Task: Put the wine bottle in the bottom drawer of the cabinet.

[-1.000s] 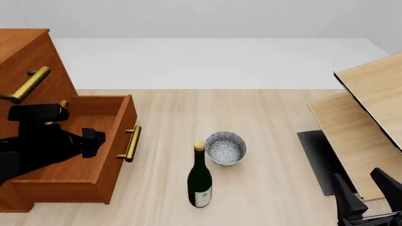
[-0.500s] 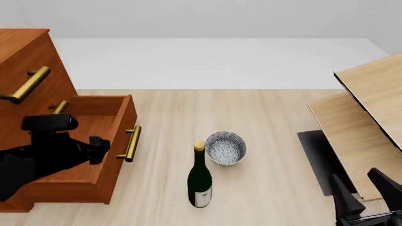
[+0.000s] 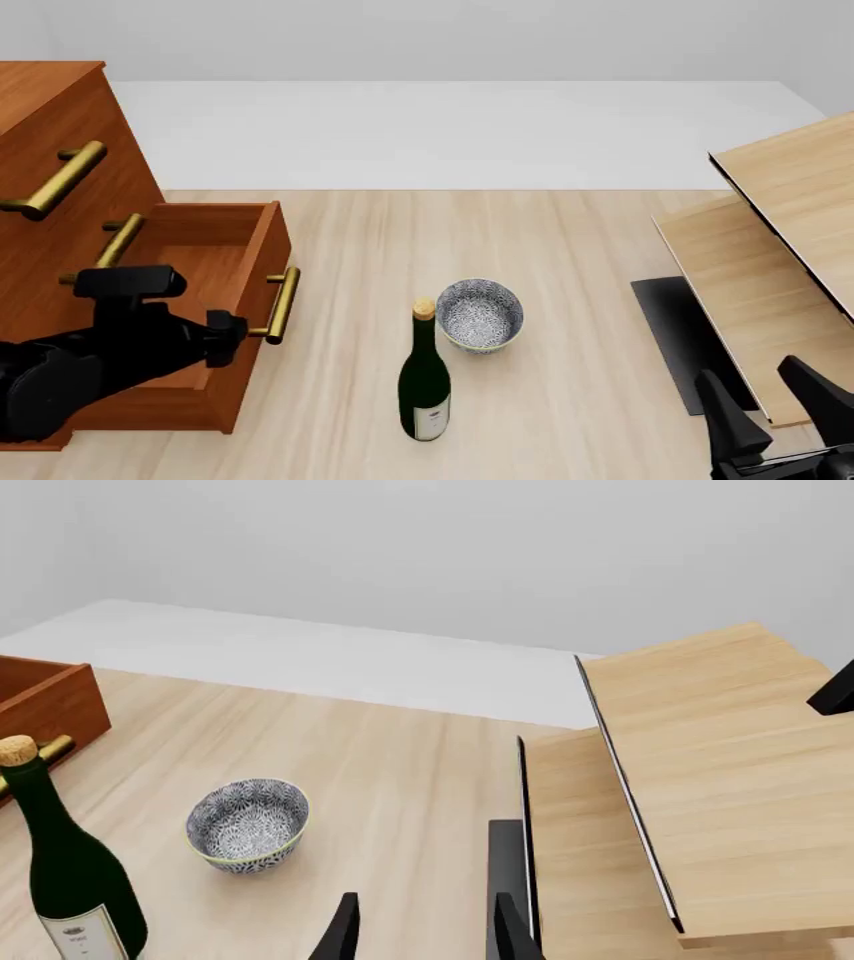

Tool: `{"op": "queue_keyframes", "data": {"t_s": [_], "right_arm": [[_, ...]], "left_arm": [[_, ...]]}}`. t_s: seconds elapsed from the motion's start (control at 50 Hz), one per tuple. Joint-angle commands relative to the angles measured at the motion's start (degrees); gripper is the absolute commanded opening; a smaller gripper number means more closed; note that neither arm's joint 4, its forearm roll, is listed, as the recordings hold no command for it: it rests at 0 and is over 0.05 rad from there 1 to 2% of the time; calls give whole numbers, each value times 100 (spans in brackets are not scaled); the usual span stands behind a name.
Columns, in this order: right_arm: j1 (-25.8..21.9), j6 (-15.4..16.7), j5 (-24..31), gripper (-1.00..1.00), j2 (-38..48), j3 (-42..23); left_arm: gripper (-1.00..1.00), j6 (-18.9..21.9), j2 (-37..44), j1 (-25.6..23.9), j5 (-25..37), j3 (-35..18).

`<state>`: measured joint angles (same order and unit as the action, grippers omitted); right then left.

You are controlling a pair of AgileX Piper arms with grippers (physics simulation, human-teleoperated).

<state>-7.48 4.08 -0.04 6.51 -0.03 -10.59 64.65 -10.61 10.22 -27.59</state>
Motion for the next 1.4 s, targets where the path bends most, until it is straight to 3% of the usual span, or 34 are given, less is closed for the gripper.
{"op": "queue_keyframes", "data": {"t_s": [0.02,0.76,1.4], "right_arm": [[9,10,-12,100,21,0],[47,20,4,100,8,1],[59,9,0,100,21,1]], "left_arm": [[100,-39,210,-53,-283,162],[100,-325,813,-289,-1128,644],[100,-668,781,-854,-1141,656]]}}
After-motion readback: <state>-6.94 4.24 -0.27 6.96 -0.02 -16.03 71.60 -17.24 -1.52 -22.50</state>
